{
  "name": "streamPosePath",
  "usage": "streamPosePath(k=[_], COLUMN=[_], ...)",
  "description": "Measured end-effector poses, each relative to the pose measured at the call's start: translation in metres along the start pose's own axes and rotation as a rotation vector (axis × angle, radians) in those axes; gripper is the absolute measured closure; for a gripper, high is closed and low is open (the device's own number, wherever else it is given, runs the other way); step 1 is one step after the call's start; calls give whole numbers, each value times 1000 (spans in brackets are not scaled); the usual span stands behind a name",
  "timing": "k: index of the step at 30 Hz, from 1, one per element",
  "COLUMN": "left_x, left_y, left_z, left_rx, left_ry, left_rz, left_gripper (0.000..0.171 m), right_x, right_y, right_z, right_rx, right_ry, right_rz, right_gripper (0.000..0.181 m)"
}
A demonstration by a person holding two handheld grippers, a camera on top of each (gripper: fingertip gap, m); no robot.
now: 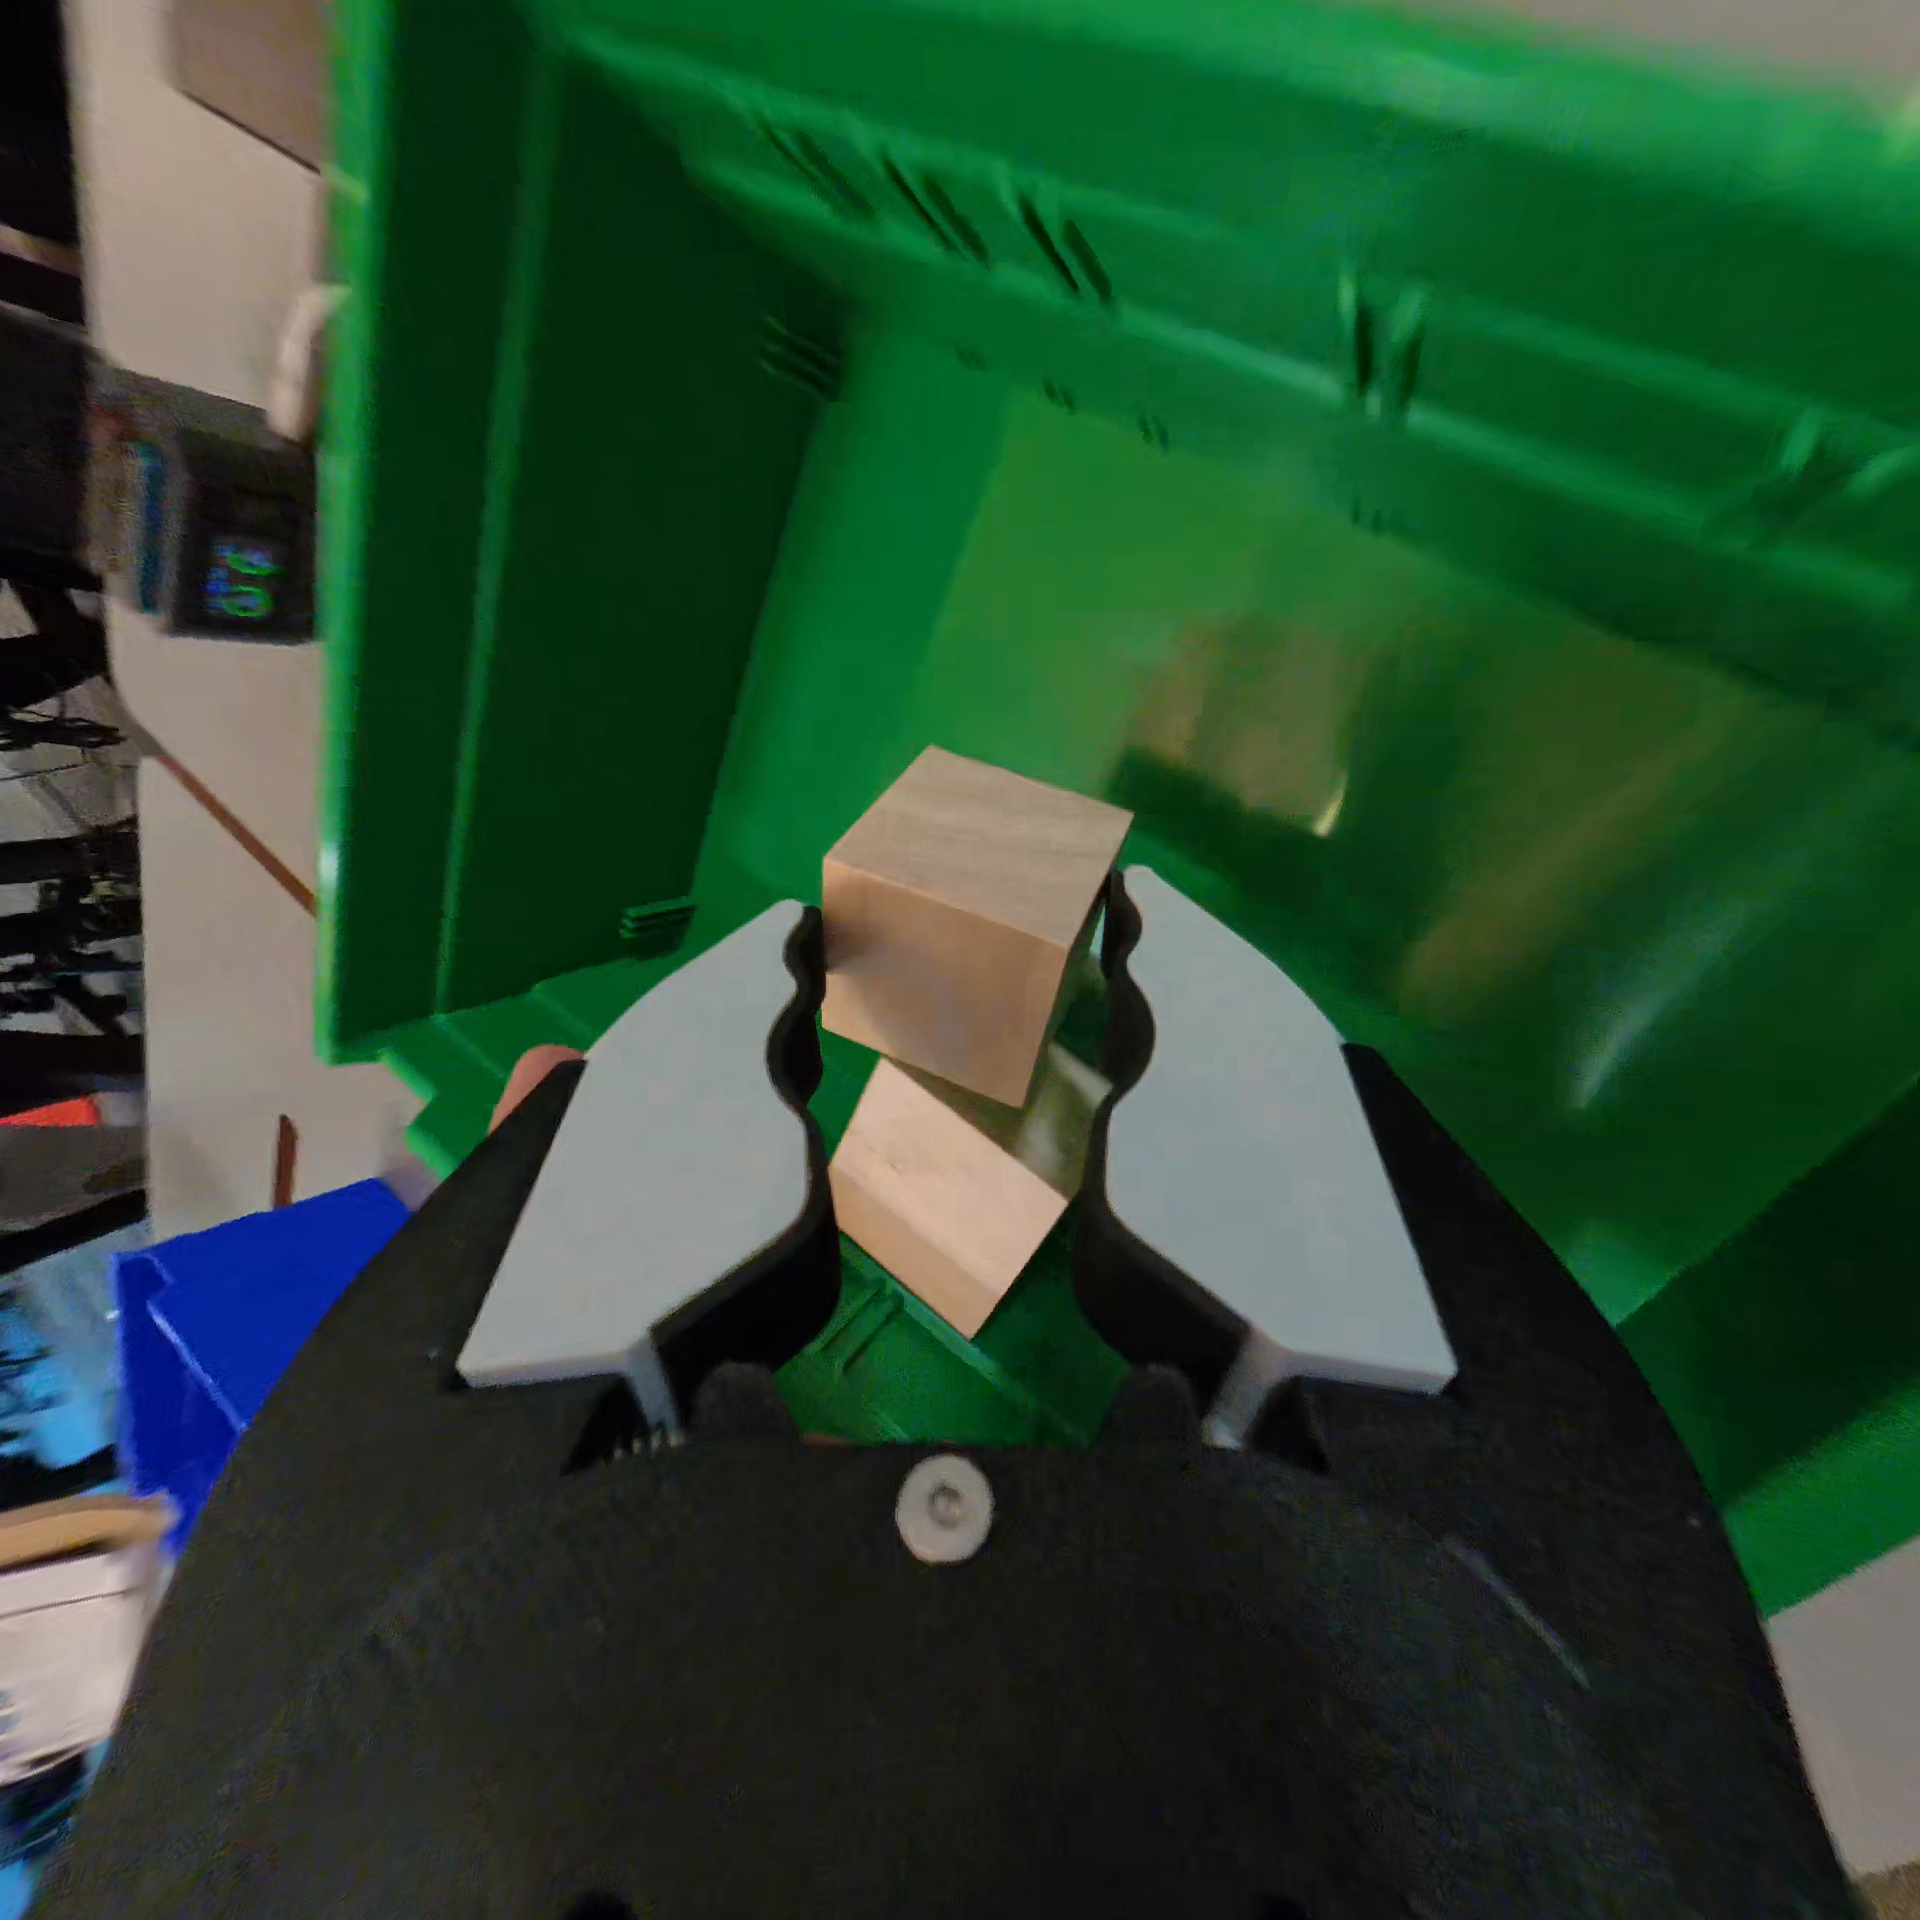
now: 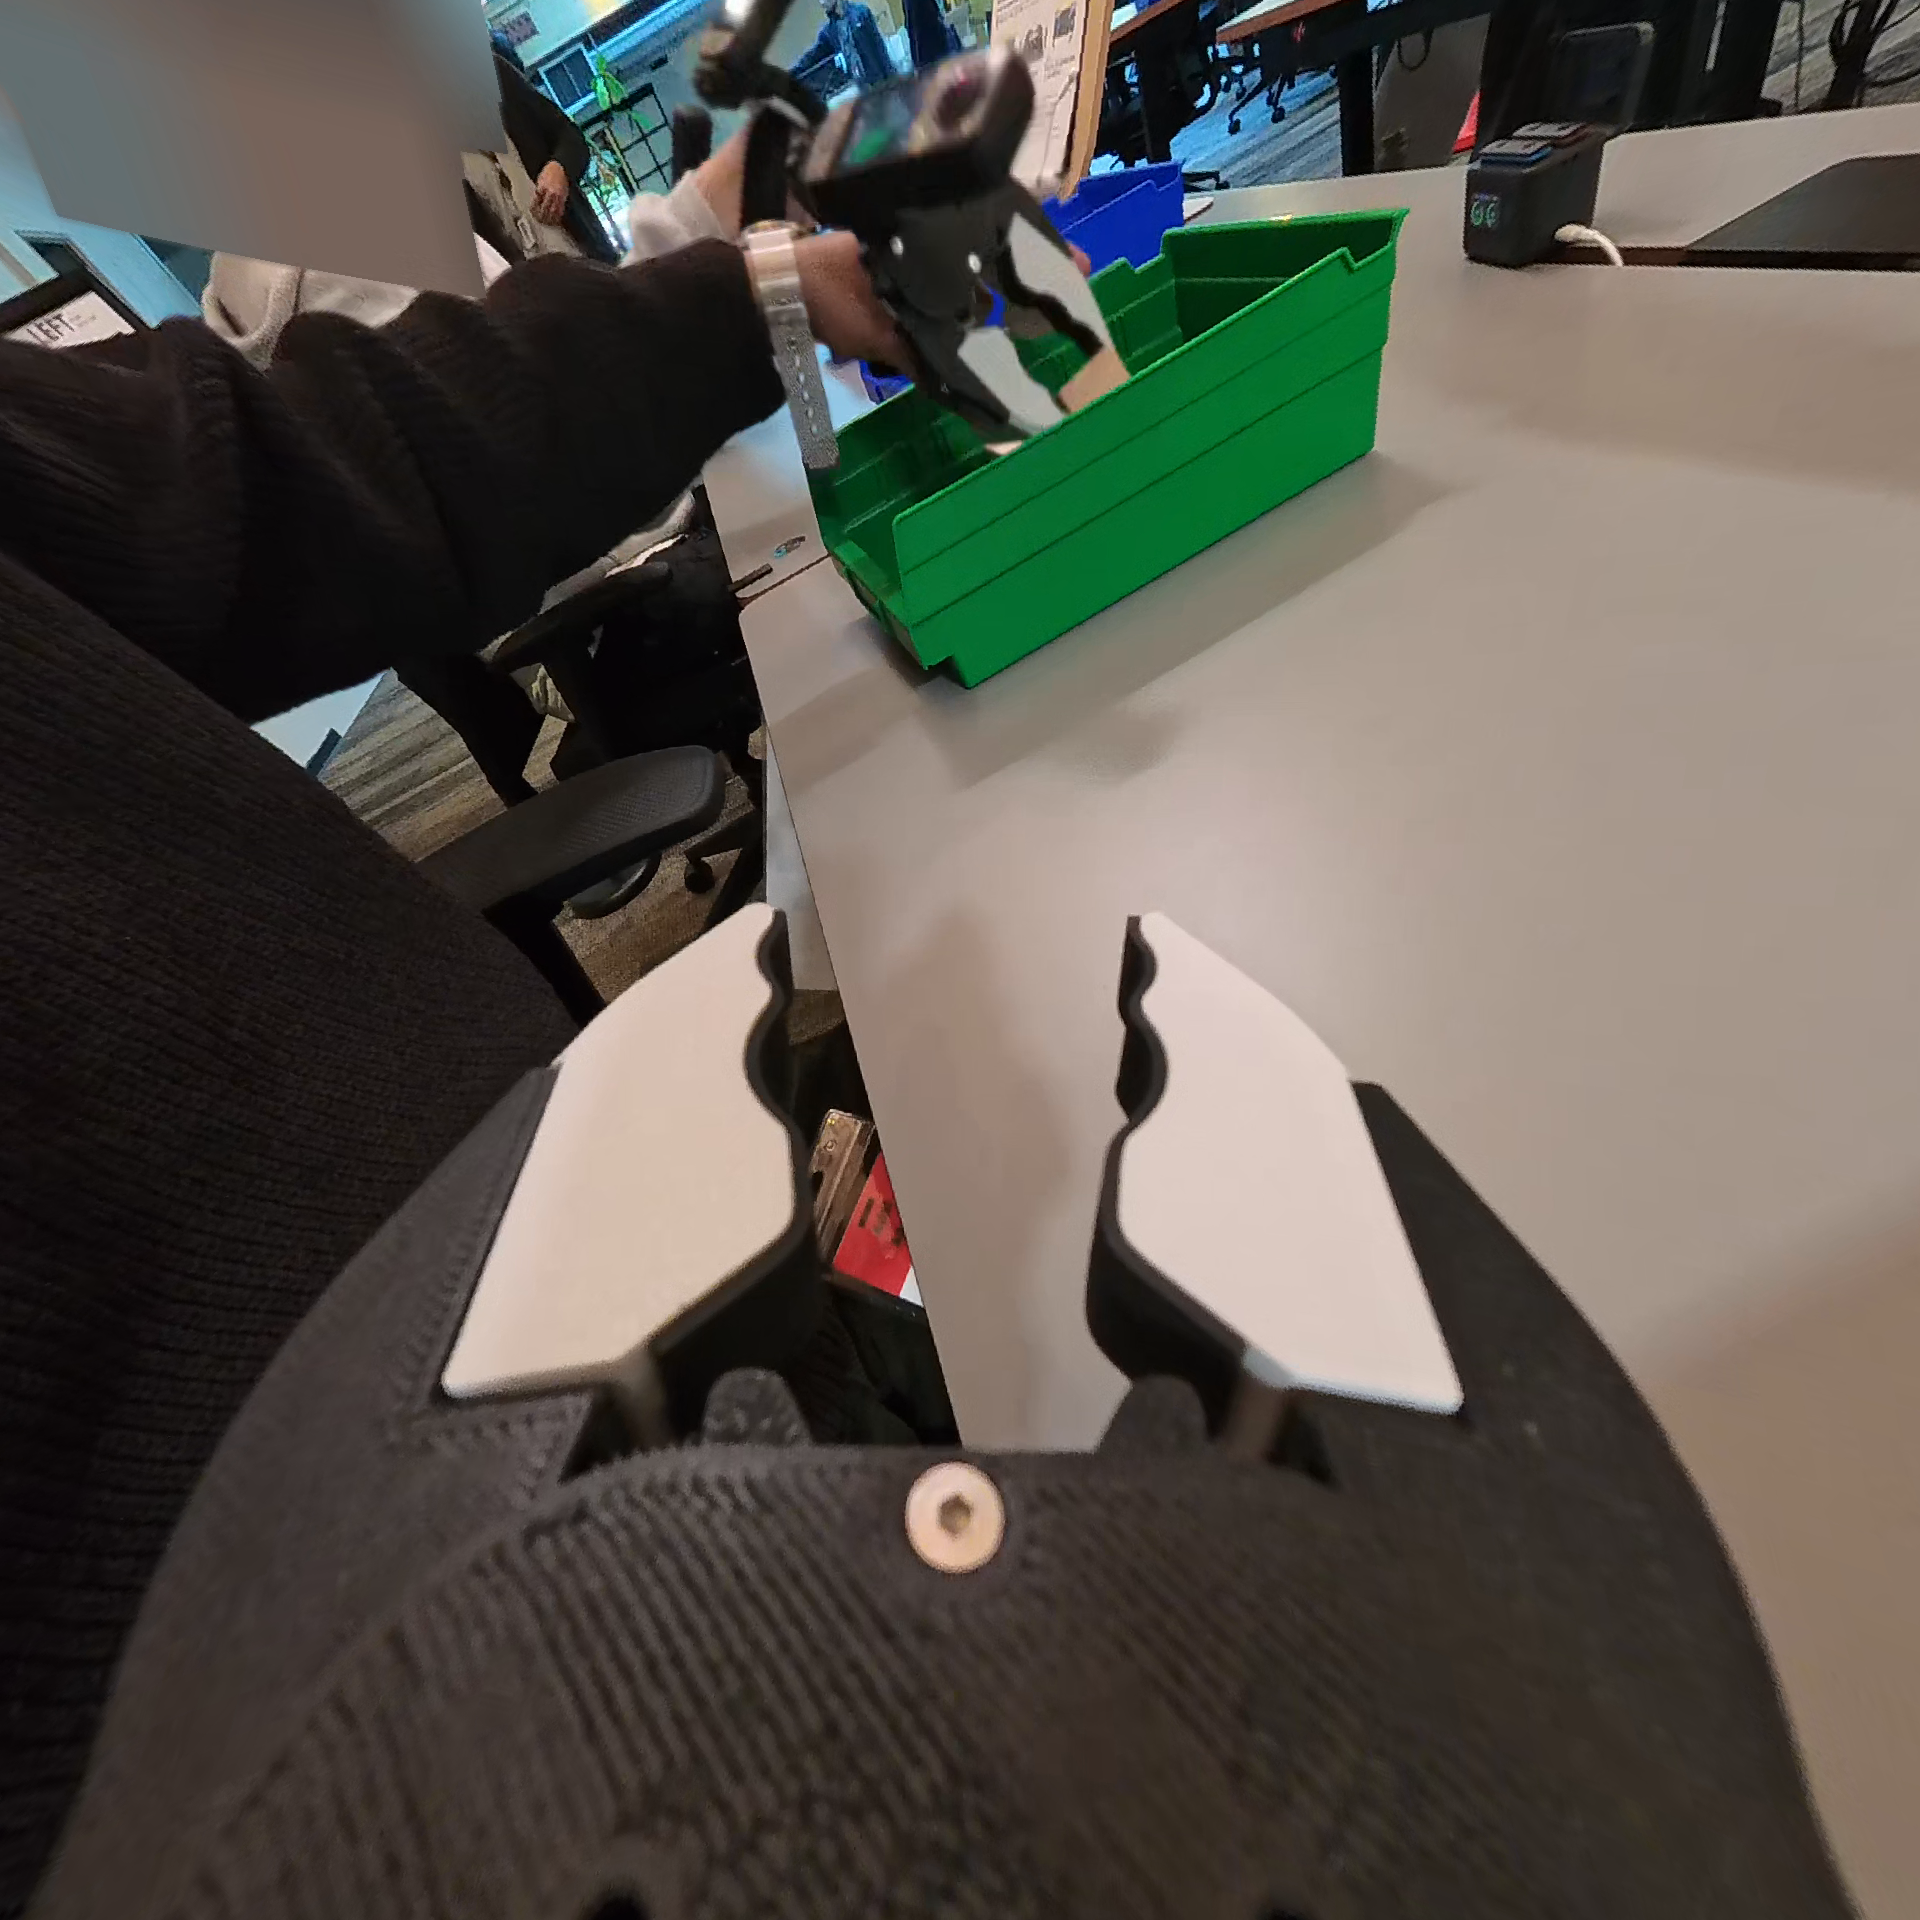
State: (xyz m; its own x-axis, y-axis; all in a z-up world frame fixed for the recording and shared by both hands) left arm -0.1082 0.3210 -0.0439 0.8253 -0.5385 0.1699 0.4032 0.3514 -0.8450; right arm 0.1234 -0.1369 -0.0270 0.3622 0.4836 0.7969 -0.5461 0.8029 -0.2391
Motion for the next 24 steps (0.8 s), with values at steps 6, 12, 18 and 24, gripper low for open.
streamPosePath(k=[6,12,18,24], left_x=[37,114,201,269], left_y=[-68,-119,-120,-94], left_z=[14,-25,-95,-153], left_rx=[159,-167,-467,-633], left_ry=[-286,-651,-758,-742], left_rz=[-370,-878,-1134,-1184], left_gripper=[119,119,119,118], right_x=[-1,2,15,59], right_y=[3,3,-2,4], right_z=[0,2,3,8], right_rx=[7,-34,-51,-7], right_ry=[3,-10,49,60], right_rz=[-1,-79,-242,-344], right_gripper=[120,114,113,111])
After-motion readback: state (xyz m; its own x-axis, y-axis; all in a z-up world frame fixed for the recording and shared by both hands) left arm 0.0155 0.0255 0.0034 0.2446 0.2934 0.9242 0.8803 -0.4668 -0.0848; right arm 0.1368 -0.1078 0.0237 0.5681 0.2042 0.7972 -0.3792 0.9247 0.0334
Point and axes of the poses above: each gripper's, where its closed fingertips meet, y out along the fingers, x out of its top, z = x × y across the jaws, the point moved 8 cm from there along -y, back along the fingers, and after that the axes turned 12 degrees about y, right-handed, at the moved point
